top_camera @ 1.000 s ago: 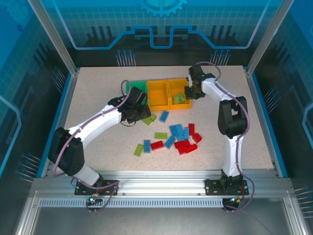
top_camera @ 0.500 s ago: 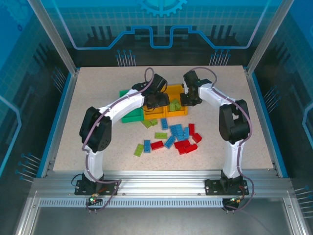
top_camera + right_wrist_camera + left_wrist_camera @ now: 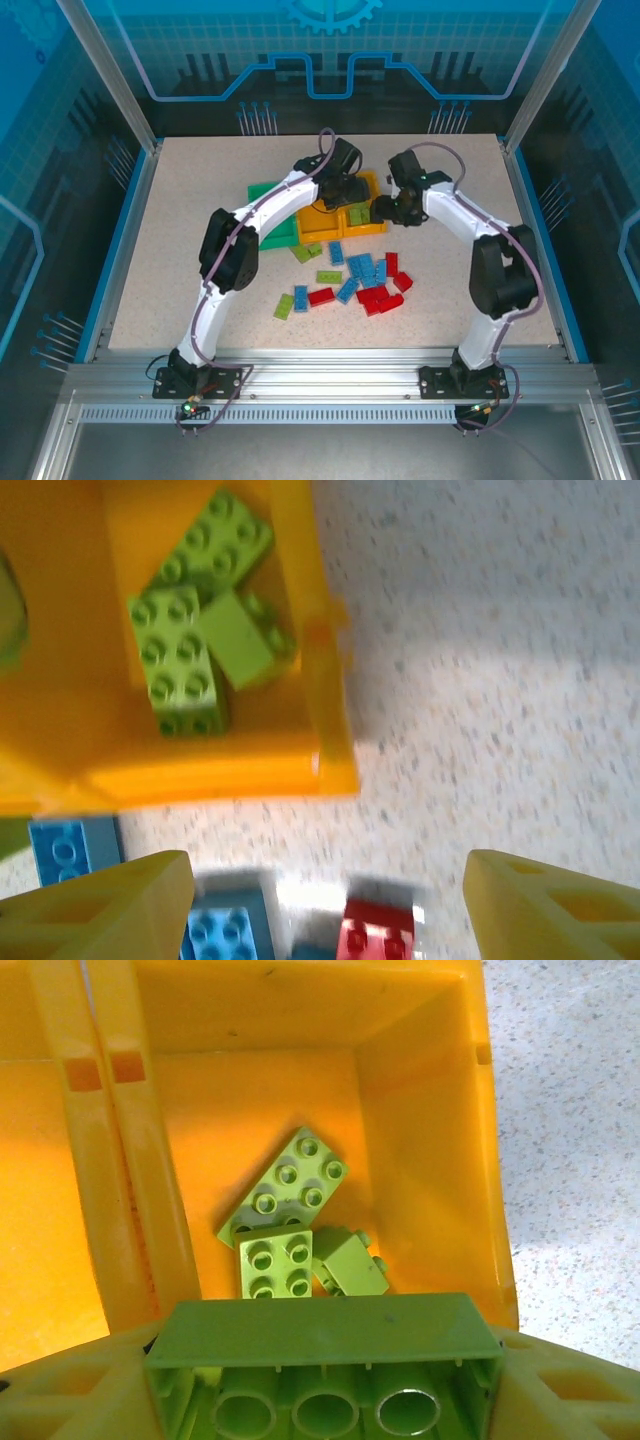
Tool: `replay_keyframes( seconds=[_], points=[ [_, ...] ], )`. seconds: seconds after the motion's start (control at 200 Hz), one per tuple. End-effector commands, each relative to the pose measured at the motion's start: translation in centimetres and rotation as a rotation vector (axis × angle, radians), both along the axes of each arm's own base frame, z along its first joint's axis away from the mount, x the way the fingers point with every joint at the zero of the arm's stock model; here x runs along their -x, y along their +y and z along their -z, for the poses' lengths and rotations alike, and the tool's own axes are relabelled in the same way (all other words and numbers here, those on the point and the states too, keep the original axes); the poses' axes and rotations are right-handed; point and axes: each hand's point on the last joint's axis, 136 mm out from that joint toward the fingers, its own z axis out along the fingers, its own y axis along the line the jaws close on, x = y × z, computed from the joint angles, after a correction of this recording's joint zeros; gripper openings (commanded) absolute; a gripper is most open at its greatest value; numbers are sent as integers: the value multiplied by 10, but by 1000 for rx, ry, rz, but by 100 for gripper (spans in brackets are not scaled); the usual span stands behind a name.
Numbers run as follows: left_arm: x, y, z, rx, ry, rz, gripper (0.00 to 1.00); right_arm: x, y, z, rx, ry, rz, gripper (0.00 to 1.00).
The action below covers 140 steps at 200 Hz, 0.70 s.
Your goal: Sort the legos into containers by color
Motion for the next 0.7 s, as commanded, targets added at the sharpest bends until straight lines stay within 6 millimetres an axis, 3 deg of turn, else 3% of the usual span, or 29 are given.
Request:
replay_keyframes(
  seconds=[0.0,0.275,0.52,0.585,0.695],
  points=[
    [12,-15,17,27,72,31,69,29,-11,3,-7,40,54,75],
    [12,-19,7,54,47,30,77,83,-25,20,-18,77,82,76],
    [18,-25,5,62,51,43,93,128,-29,35,4,104,31,77],
    [20,-23,1,61,42,38,99,140,-29,40,12,122,19,76],
    [23,-23,-15,82,12,37,99,150,-26,45,23,132,-6,75]
  ],
)
